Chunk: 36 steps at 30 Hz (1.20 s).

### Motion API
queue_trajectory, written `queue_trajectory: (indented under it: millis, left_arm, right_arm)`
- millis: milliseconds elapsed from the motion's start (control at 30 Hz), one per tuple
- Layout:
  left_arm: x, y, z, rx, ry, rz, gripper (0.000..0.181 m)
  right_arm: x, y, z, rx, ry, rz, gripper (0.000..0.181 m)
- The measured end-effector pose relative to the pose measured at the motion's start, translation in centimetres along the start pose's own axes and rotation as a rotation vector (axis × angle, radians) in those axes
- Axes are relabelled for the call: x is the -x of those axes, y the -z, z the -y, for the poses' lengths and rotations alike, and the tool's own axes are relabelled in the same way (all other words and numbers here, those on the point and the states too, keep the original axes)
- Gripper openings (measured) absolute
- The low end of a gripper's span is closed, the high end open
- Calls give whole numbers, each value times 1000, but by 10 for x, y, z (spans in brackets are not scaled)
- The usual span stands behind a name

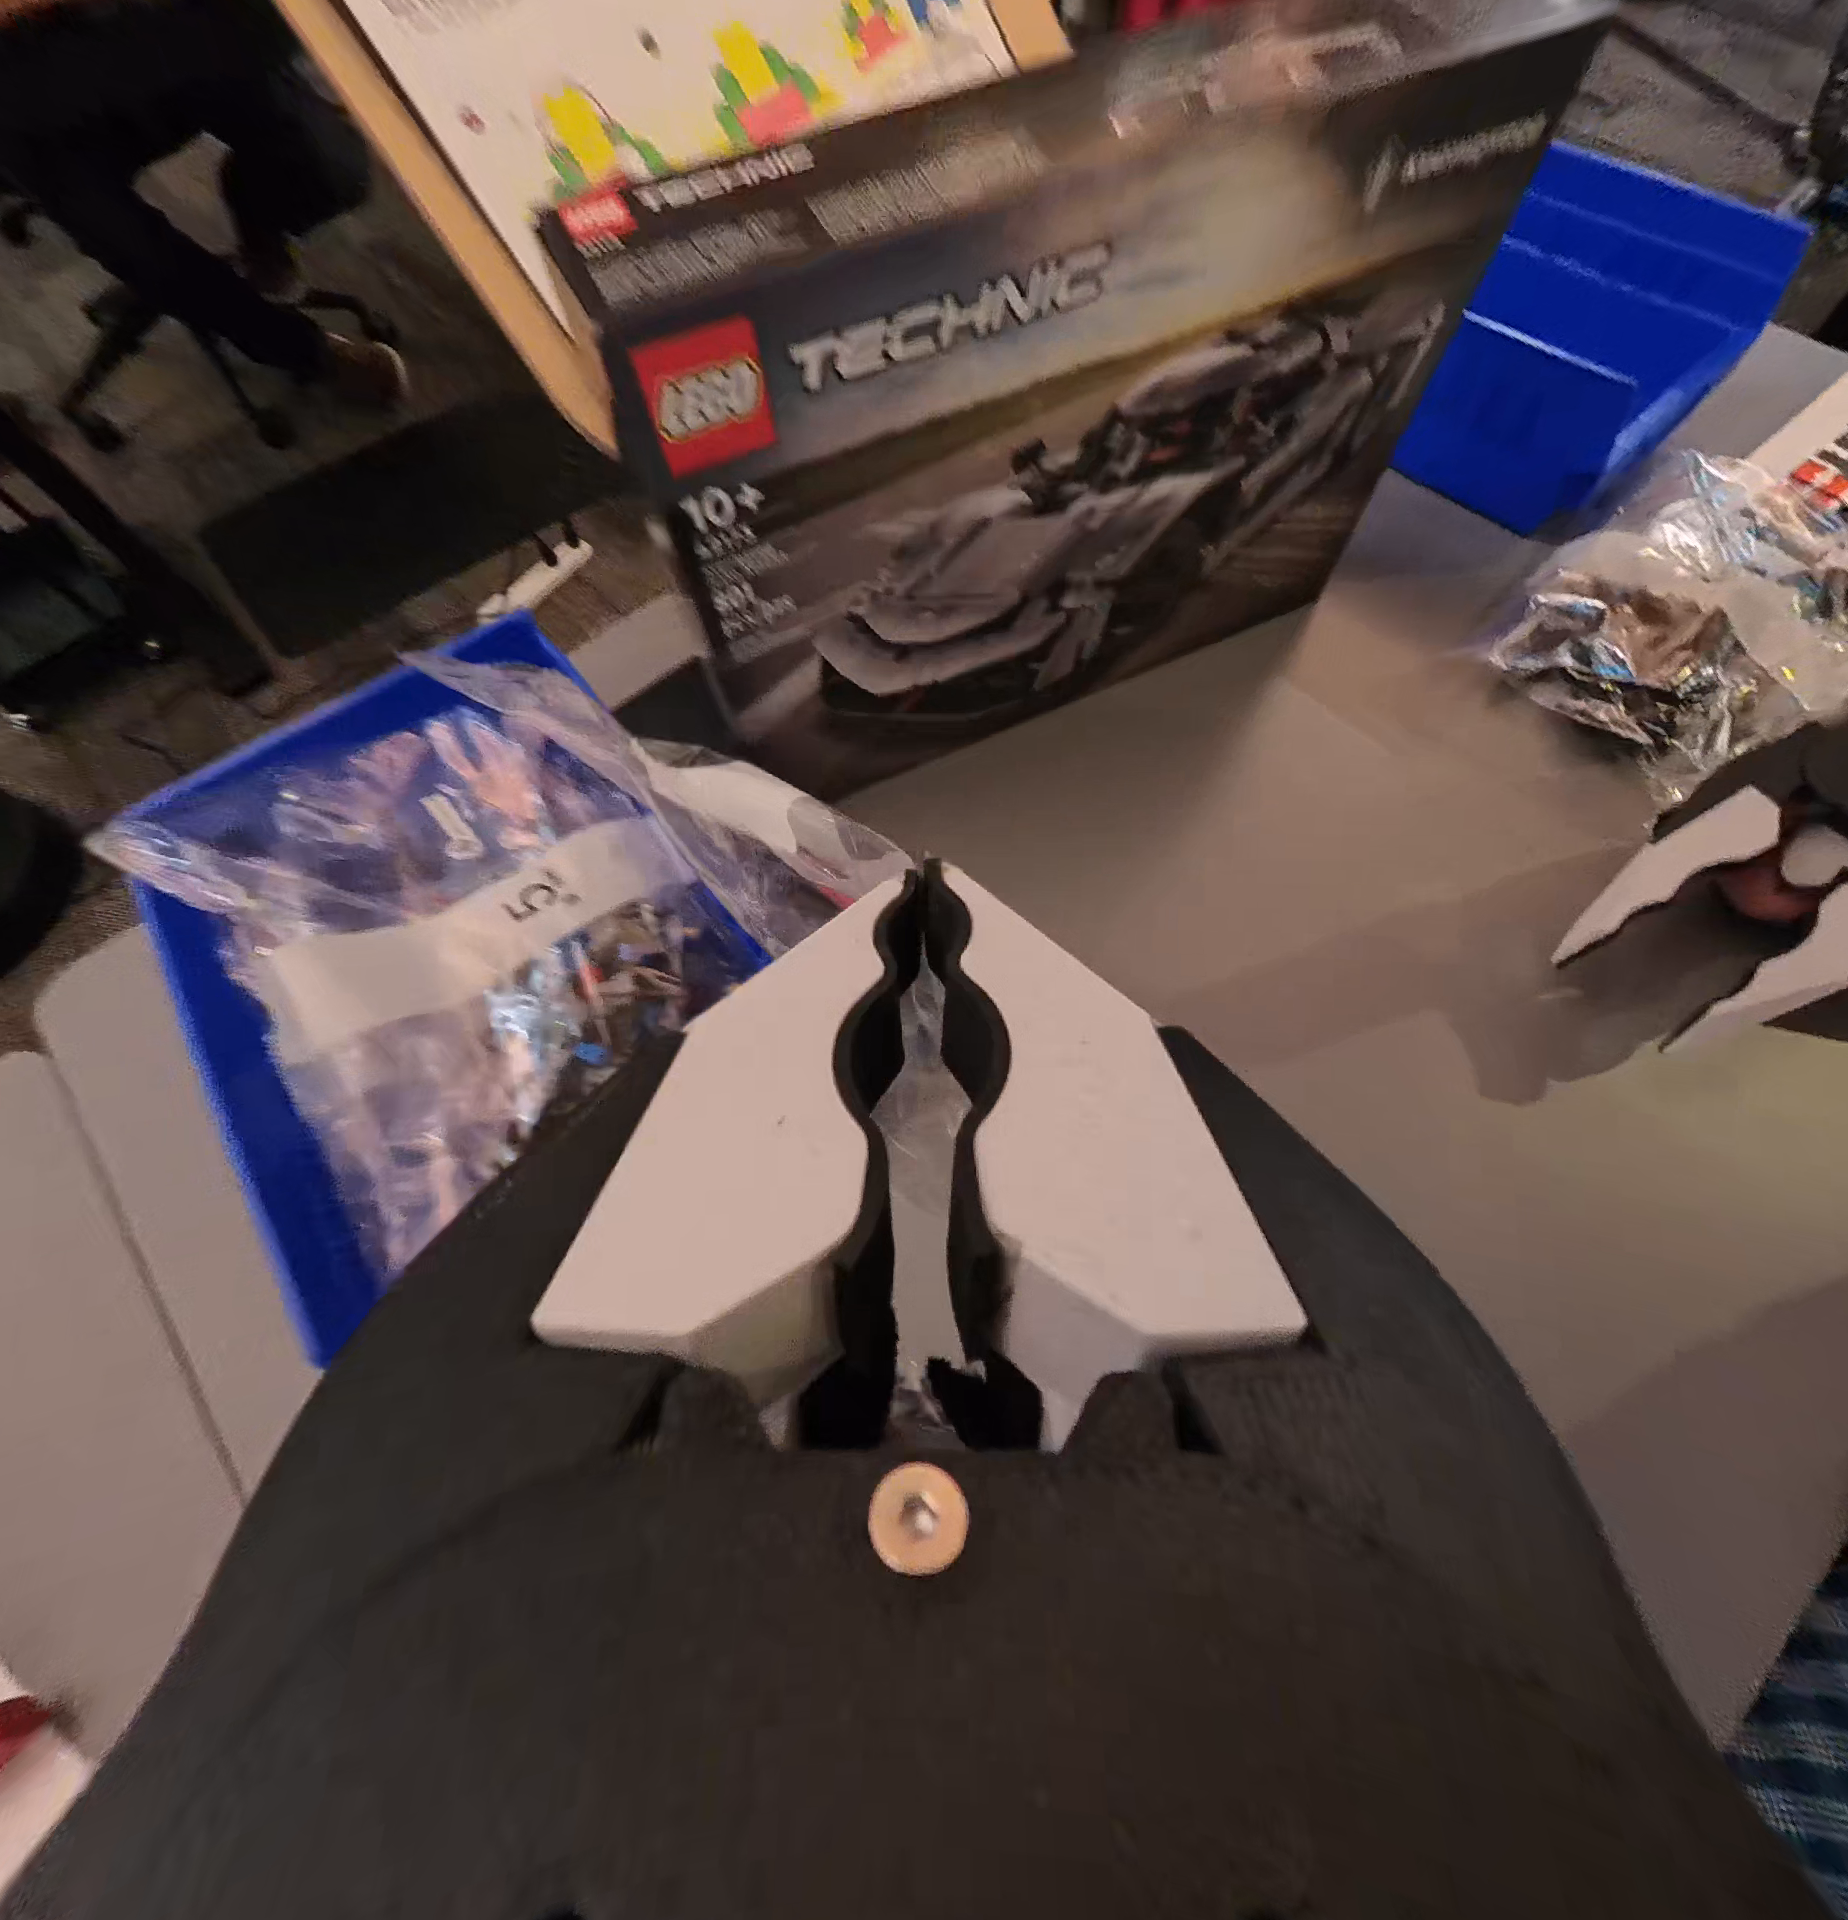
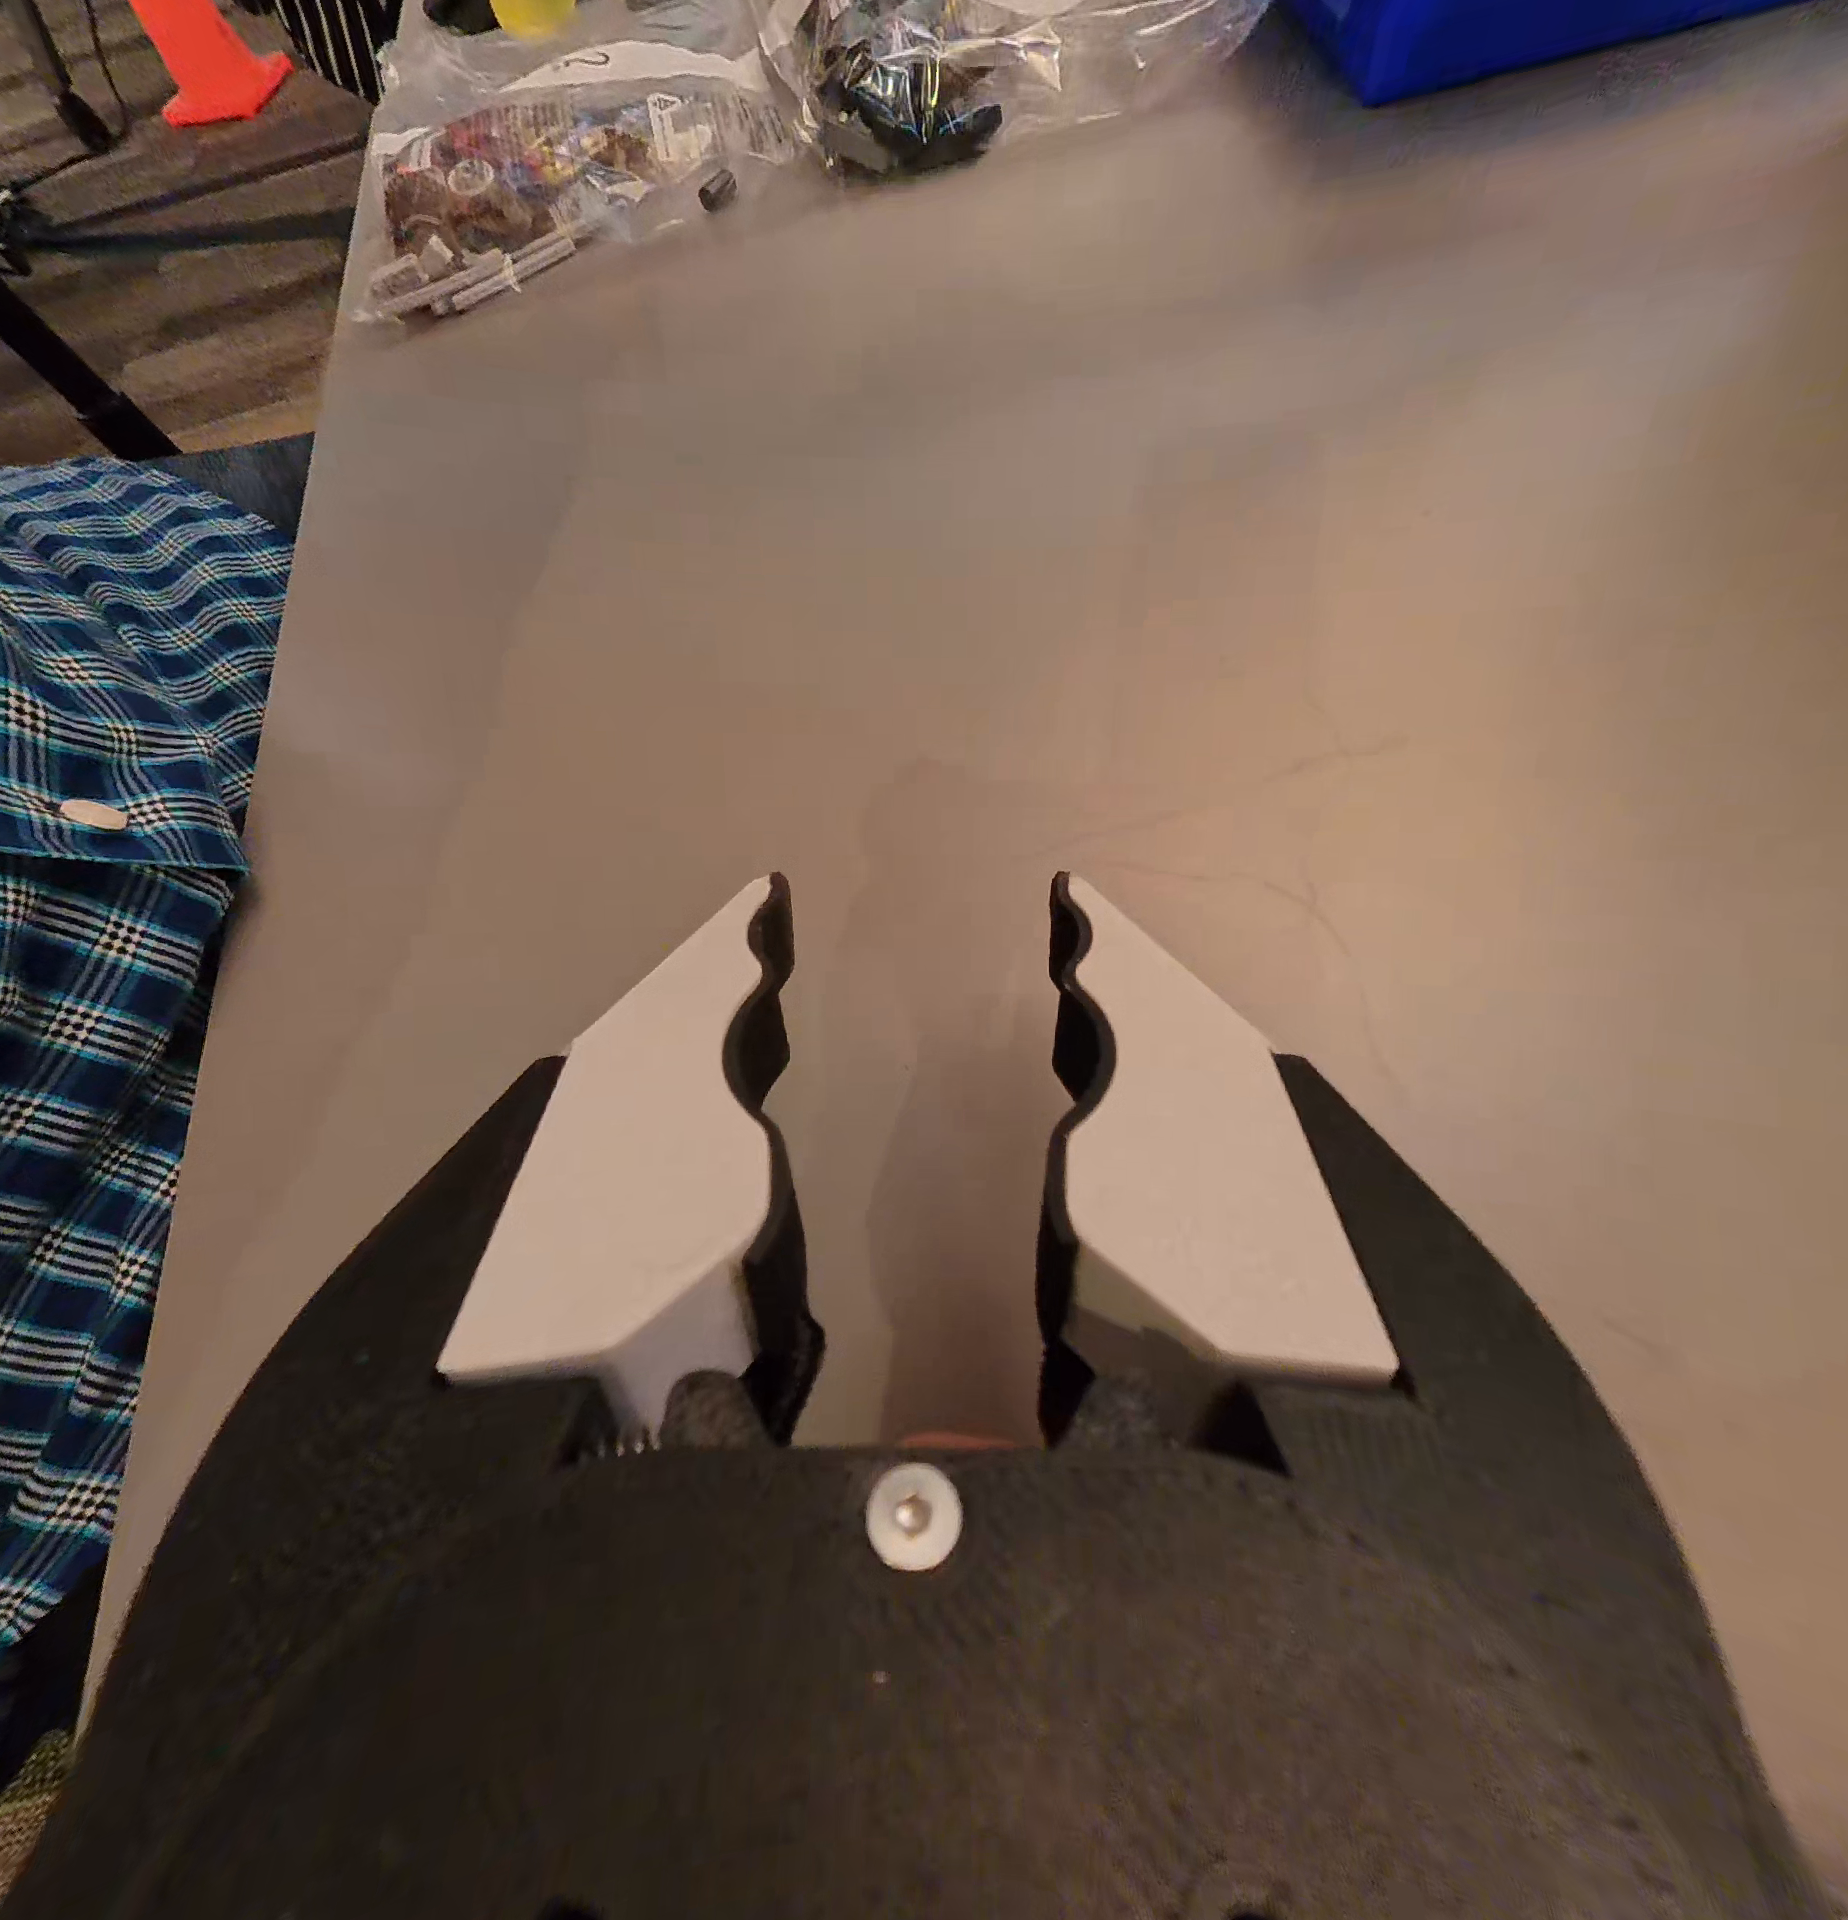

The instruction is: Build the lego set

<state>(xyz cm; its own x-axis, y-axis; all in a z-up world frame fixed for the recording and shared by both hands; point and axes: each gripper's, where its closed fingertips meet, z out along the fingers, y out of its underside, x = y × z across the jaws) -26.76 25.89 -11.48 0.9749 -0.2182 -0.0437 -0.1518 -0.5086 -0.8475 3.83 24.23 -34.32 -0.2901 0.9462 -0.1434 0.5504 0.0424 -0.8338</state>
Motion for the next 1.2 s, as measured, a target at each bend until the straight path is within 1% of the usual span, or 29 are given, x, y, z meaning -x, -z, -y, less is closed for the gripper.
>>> queue_trajectory:
  millis: [100, 167, 267, 333, 367, 433, 500, 567, 633, 733, 767, 800, 833, 867, 900, 933, 1000, 1033, 1067, 1133, 1167, 1200]
  left_arm:
    - [25, 10, 28, -31, -26, 45, 0]
    - [44, 12, 45, -50, -30, 70, 0]
    - [78, 4, 62, -70, -13, 84, 0]
    - [100, -9, 63, -81, -14, 66, 0]
    - [117, -17, 58, -76, -7, 94, 0]
    - [133, -35, 43, -88, 28, 19, 0]
    - [159, -52, 18, -86, 114, 22, 0]
    - [166, -68, -14, -78, 231, -53, 0]
    - [180, -80, -48, -51, 294, -14, 0]
    - [187, -82, -73, -80, 368, 12, 1]
    - [187, -80, -77, -82, 377, 12, 14]
    - [187, -78, -84, -46, 369, 32, 37]
    - [190, -74, -90, -9, 340, 78, 59]
    - [196, -67, -90, -3, 310, 142, 78]
    - [198, -59, -88, 6, 274, 188, 88]
    - [198, -50, -80, 6, 230, 223, 92]
    - [192, -38, -57, 12, 66, 304, 90]
    - [182, -39, -44, 21, -24, 313, 85]
    - [168, -46, -32, 38, -101, 297, 81]
    - [143, -70, -18, 106, -234, 245, 67]
    - [140, -83, -19, 159, -284, 246, 63]
    - [145, -95, -26, 237, -324, 259, 58]
  right_arm:
    - [0, 0, 0, 1, -3, 5, 47]
    - [0, 0, 0, 2, -2, 5, 47]
    - [0, 0, 0, 3, 0, 1, 47]
    - [0, 0, 0, 3, -1, 2, 47]
    - [0, 0, 0, 2, -2, 3, 47]
    - [0, 0, 0, 0, -4, 4, 47]
    - [0, 1, 0, -1, -5, 7, 47]
    - [0, 1, 0, -1, -8, 10, 47]
    - [0, 1, 0, -1, -14, 13, 47]
    - [0, 0, 0, 0, -26, 21, 47]
    - [0, 0, 0, 2, -29, 24, 47]
    - [0, 0, 0, 5, -32, 27, 47]
    - [0, 0, -1, 8, -32, 28, 48]
    - [0, -1, -1, 12, -32, 29, 48]
    - [-1, -1, -2, 15, -32, 28, 48]
    - [-1, -2, -2, 18, -33, 25, 48]
    - [-1, -3, -2, 24, -35, 25, 48]
    - [-2, -3, -2, 25, -36, 24, 48]
    - [-2, -4, -2, 28, -38, 25, 48]
    - [-3, -6, -2, 35, -38, 26, 48]
    - [-3, -7, -2, 39, -35, 25, 48]
    - [-4, -8, -2, 43, -32, 21, 48]
